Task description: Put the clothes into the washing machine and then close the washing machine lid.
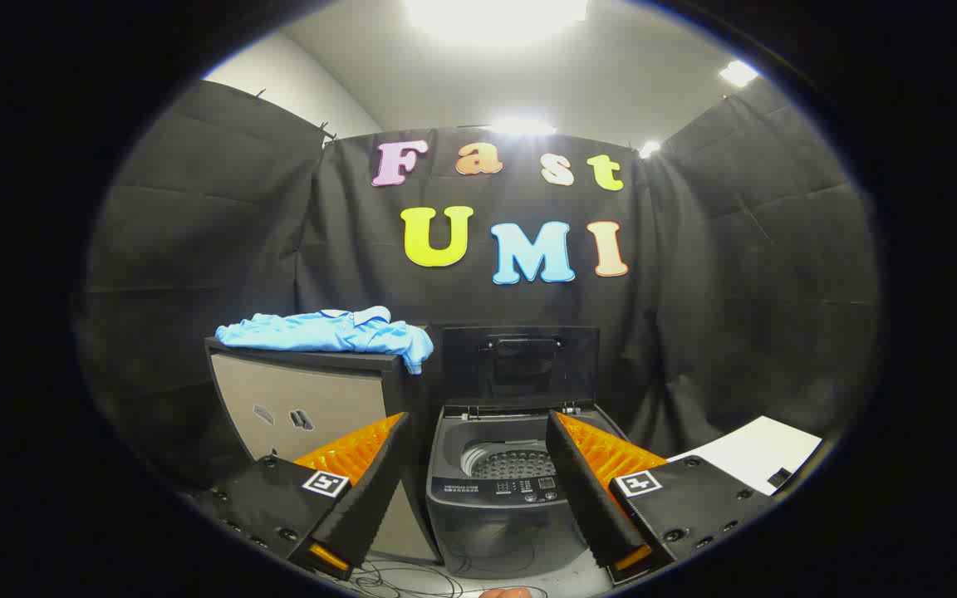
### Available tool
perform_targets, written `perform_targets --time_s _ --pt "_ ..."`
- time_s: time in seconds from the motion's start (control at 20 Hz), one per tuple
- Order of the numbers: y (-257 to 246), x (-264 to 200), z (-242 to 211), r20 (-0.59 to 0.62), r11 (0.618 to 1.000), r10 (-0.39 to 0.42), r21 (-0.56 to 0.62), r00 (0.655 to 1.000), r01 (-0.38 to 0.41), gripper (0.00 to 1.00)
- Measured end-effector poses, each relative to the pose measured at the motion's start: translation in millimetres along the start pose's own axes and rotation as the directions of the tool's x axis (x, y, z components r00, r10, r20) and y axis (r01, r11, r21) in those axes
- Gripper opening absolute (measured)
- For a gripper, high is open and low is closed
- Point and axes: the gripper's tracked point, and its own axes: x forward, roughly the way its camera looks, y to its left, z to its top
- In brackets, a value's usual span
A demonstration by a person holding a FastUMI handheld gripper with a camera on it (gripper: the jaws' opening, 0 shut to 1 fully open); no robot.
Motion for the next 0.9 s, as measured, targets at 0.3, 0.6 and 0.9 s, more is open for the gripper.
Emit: perform_targets --time_s 0.3,0.6,0.9 --pt "-2.3 -1.6 1.9 0.005 1.000 -0.010 -0.020 1.000 0.010 1.00" --pt "-1.4 -3.3 1.5 0.002 1.000 -0.011 -0.021 1.000 0.011 1.00" --pt "1.5 -3.4 -2.7 -0.011 1.000 0.001 -0.023 1.000 -0.002 1.00"
